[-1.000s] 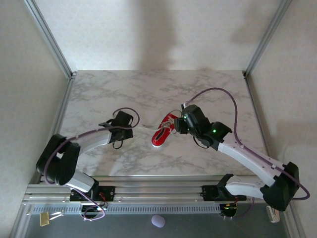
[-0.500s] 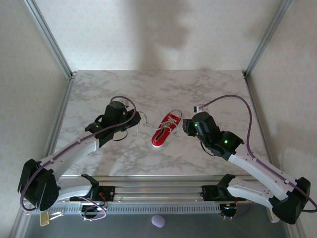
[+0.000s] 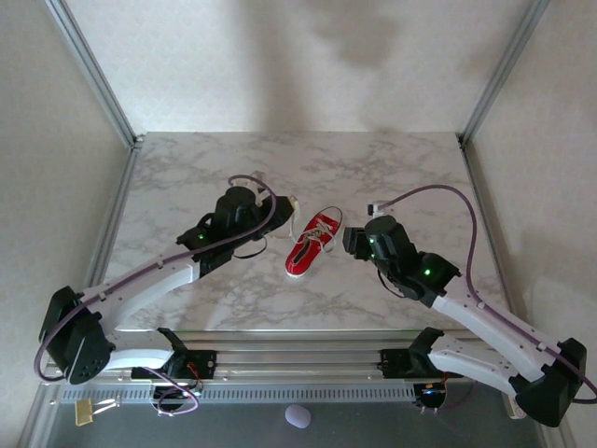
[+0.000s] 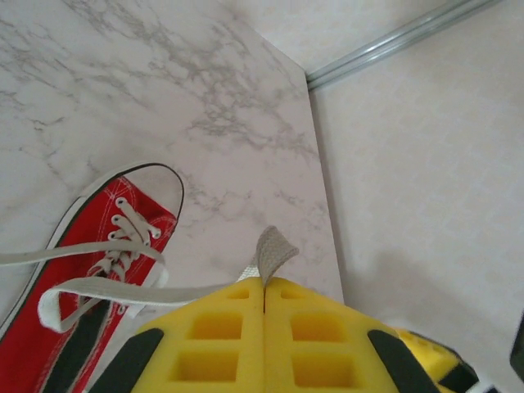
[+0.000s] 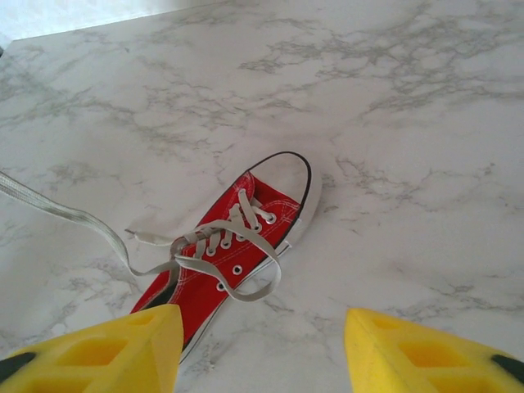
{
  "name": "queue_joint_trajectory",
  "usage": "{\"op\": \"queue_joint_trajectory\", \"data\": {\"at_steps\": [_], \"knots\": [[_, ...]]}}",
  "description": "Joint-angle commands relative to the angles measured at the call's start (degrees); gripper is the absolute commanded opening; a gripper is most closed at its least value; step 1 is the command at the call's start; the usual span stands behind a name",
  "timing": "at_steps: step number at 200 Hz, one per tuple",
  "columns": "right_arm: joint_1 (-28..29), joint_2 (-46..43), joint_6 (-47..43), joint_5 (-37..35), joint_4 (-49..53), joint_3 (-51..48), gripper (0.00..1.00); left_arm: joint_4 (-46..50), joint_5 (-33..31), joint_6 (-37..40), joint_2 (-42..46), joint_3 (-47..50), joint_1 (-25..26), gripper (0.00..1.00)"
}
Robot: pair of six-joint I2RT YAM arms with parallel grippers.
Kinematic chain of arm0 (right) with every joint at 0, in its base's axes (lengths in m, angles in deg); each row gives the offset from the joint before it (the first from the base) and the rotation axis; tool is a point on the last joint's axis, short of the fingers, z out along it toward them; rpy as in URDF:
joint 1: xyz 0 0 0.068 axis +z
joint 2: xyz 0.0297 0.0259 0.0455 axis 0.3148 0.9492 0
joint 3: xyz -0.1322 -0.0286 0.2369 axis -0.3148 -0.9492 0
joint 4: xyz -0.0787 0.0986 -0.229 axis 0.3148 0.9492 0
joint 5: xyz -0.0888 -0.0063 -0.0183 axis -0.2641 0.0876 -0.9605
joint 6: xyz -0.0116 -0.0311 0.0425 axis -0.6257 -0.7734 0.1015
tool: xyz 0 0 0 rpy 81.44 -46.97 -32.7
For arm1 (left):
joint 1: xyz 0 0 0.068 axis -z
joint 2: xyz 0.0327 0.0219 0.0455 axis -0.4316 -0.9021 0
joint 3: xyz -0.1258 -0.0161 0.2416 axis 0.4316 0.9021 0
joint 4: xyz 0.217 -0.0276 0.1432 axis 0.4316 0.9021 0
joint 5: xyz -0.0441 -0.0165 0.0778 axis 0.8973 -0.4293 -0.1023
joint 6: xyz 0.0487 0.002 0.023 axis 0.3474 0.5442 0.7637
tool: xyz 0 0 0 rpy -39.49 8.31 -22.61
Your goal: Tie the shoes
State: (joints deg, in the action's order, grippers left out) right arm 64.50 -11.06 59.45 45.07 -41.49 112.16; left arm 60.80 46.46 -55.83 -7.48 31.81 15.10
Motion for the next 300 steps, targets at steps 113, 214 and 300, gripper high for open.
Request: {"op": "queue_joint_trajectory", "data": {"at_steps": [113,214,300], "knots": [[-8.2,-4.1,-2.4,39.2,-31.6,-14.4,0.72,9.4,-24.0,-8.3,-14.4,-15.1,8.7,0.00],[-8.8,16.4,-6.0,39.9,-53.6,-11.5,0.68,8.2,-22.3,-9.0,-12.1,-14.0,9.3,0.00],[-9.9,22.5,-6.5,39.4,-55.4,-7.6,0.55,8.0,-21.7,-8.8,-11.1,-12.8,9.5,0.00]]}}
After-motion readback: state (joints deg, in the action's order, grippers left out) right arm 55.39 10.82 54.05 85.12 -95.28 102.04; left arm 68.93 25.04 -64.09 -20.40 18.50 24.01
